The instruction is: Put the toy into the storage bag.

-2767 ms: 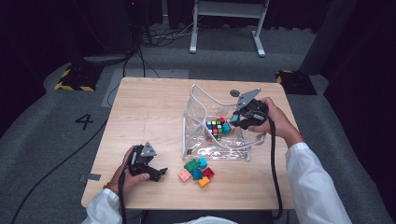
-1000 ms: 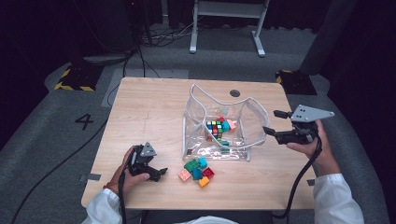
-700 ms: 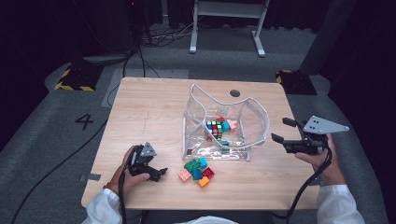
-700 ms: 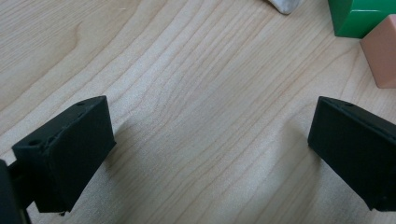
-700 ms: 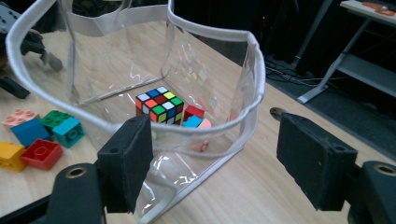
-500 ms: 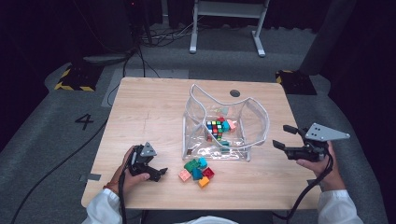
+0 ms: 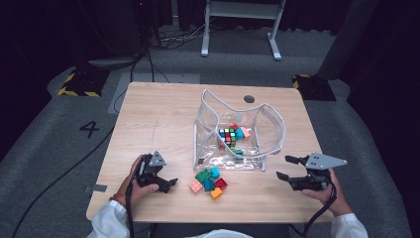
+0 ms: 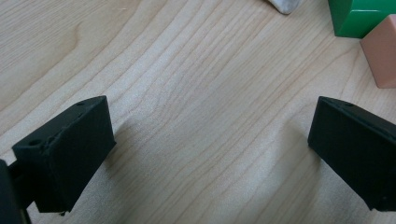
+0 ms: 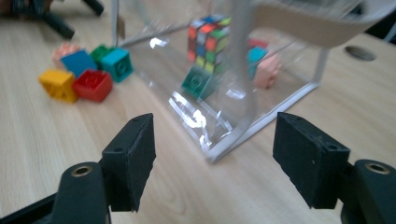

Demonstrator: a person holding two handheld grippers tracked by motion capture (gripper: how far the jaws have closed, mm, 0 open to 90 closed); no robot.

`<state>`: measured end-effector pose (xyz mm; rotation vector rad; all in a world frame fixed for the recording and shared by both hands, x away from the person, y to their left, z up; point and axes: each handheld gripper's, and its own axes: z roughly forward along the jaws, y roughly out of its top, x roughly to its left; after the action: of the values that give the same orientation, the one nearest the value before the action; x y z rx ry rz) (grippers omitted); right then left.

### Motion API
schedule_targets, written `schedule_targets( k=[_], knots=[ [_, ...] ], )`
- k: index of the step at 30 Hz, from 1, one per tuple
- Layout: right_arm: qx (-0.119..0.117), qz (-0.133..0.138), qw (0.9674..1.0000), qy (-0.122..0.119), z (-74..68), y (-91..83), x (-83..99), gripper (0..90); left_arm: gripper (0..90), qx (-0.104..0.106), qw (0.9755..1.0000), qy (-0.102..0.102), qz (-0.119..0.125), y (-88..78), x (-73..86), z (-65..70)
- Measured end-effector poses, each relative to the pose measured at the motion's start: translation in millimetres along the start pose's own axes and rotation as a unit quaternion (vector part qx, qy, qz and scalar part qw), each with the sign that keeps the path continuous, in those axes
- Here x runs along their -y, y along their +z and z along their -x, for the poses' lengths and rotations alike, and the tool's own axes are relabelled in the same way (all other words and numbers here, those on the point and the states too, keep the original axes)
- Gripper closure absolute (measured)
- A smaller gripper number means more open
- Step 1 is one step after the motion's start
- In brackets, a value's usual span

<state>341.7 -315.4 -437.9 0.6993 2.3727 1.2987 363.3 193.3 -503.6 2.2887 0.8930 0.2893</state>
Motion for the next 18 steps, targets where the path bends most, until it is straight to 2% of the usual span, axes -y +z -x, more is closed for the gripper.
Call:
schedule_targets(
  k=[7, 12, 18],
  knots=[
    [-0.044, -0.021, 0.9988, -0.002, -22.9, 29.1, 11.6, 32.0, 0.4, 0.0, 1.0, 0.0, 0.0, 0.0, 0.0, 0.0],
    [-0.065, -0.044, 0.9968, -0.016, -37.1, 50.0, 12.6, 34.1, 0.4, -0.001, 1.0, 0.0, 0.001, 0.2, 0.1, 0.0],
    [-0.084, -0.059, 0.9944, -0.028, -51.9, 77.3, 8.7, 36.8, 0.4, -0.001, 1.0, 0.0, 0.001, 0.2, 0.1, 0.1]
  ],
)
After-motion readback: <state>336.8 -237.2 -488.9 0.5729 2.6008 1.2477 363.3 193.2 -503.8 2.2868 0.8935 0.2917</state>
